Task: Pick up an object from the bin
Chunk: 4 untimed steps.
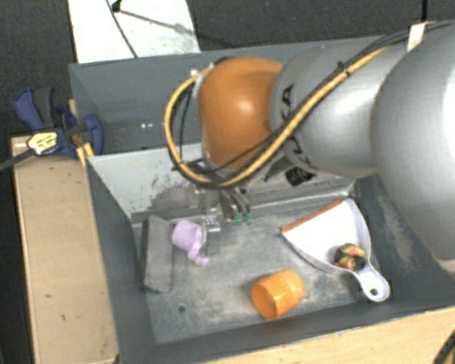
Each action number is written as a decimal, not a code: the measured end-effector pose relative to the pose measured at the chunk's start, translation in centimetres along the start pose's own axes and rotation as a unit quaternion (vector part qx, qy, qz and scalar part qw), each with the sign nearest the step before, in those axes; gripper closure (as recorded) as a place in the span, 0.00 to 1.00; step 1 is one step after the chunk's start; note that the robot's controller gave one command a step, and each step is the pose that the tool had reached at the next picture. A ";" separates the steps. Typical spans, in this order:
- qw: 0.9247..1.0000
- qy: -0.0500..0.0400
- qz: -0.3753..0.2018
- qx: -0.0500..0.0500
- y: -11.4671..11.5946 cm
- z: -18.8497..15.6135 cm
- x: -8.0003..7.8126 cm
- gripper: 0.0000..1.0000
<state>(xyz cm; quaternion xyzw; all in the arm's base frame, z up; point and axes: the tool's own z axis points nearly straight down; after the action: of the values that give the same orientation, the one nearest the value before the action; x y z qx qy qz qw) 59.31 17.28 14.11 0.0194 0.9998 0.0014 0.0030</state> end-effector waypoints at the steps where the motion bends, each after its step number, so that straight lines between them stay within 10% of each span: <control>1: 1.000 0.000 -0.012 0.001 0.0 -1.0 0.1 0.00; 3: 1.000 0.002 0.016 0.001 1.8 7.3 0.5 0.00; 4: 0.996 0.003 0.085 0.002 -0.2 7.1 1.2 1.00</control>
Offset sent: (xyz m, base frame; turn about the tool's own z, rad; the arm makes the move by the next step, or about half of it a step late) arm -0.0071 0.0185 -0.0247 0.0858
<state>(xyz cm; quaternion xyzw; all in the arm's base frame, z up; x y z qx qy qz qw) 58.19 17.17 7.03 0.1048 0.9945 0.0000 -0.0002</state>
